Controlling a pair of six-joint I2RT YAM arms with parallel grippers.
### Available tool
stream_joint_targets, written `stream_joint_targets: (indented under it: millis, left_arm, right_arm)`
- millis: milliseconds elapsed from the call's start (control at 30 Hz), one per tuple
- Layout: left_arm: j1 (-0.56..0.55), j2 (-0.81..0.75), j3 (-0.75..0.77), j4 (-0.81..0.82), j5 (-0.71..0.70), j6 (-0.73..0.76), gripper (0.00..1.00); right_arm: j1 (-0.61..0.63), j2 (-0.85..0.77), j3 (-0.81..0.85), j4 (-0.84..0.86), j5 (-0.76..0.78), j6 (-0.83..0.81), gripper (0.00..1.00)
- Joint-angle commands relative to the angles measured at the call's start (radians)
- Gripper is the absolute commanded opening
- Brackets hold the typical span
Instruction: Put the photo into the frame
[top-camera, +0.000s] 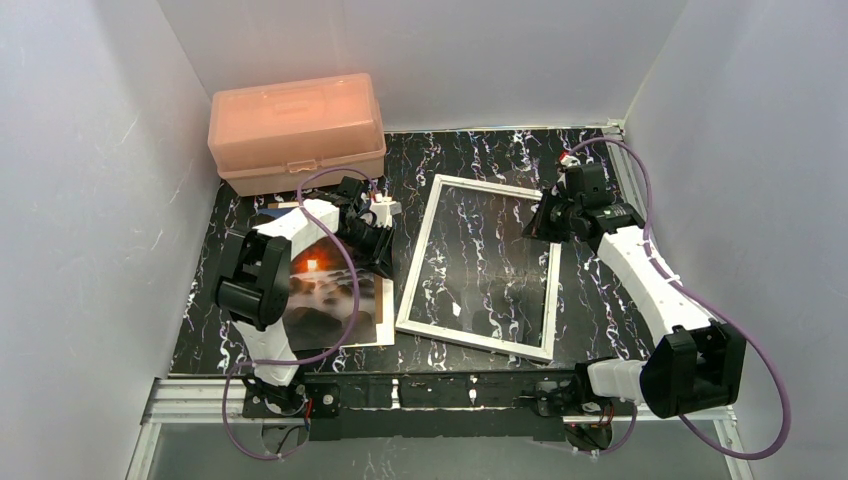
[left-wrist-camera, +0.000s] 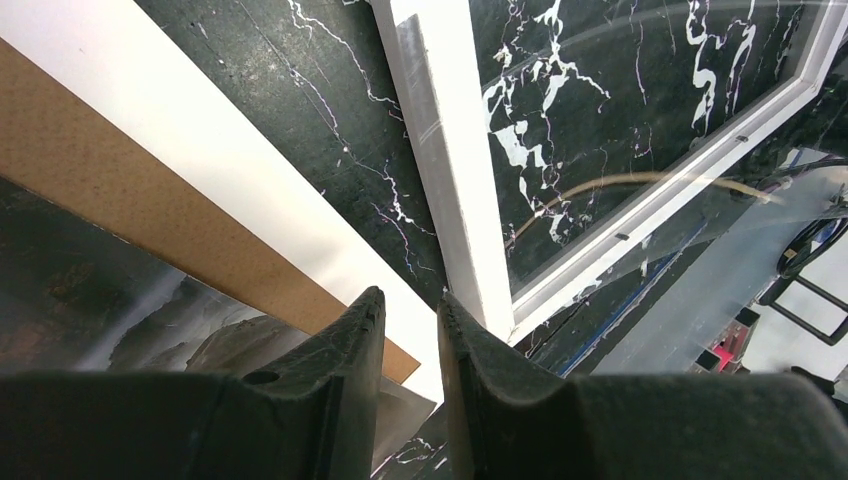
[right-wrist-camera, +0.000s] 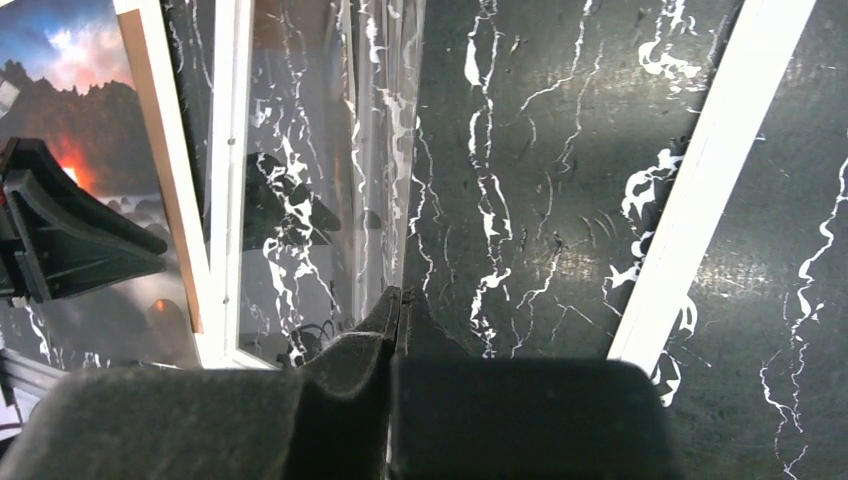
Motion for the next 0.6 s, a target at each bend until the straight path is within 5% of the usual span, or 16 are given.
stream_joint_targets:
  millis: [0, 567]
  left_arm:
    - [0.002, -0.002, 0.016, -0.010, 0.027, 0.001, 0.25]
    - [0.002, 0.004, 0.016, -0.011, 0.029, 0.007, 0.25]
  right_arm:
    - [-0.019, -0.023, -0.023, 0.068, 0.011, -0.018, 0.01]
    - [-0.071, 0.010, -0.054, 0.087, -0.005, -0.064, 0.01]
